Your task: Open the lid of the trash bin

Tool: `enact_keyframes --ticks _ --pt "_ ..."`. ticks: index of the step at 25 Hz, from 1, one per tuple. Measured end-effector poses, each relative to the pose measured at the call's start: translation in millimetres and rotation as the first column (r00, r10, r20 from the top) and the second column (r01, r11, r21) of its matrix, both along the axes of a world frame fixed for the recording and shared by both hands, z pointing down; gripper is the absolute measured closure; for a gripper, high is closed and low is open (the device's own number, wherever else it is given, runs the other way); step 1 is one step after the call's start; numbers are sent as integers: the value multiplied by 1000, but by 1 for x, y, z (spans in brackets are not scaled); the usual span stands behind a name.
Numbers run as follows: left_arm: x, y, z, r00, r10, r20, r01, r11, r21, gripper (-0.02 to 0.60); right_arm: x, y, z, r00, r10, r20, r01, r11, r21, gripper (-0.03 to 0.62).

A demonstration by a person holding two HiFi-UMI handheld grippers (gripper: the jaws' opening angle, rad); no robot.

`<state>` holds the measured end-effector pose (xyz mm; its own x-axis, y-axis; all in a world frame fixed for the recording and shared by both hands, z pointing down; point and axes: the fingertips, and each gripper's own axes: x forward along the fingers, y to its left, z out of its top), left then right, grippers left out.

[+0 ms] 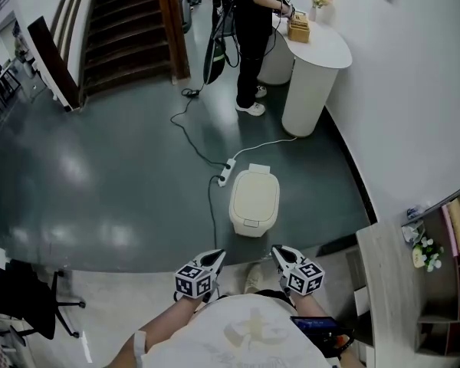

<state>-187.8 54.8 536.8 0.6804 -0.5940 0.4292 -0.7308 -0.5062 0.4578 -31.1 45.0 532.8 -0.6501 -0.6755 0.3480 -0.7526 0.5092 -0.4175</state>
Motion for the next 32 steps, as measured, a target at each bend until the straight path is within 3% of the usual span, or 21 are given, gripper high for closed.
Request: enact_keyframes --ticks 10,20,32 --pt "32 -55 2 999 25 39 -24 1000 -9 568 22 -61 4 1000 -14 24 14 1000 -8 588" --pt "67 -104 14 997 -6 75 8 1000 -24 568 59 -119 15 998 -56 33 56 998 2 588" --pt "80 -121 27 989 -23 146 31 998 -51 568 76 -133 28 994 -71 85 73 997 -17 588"
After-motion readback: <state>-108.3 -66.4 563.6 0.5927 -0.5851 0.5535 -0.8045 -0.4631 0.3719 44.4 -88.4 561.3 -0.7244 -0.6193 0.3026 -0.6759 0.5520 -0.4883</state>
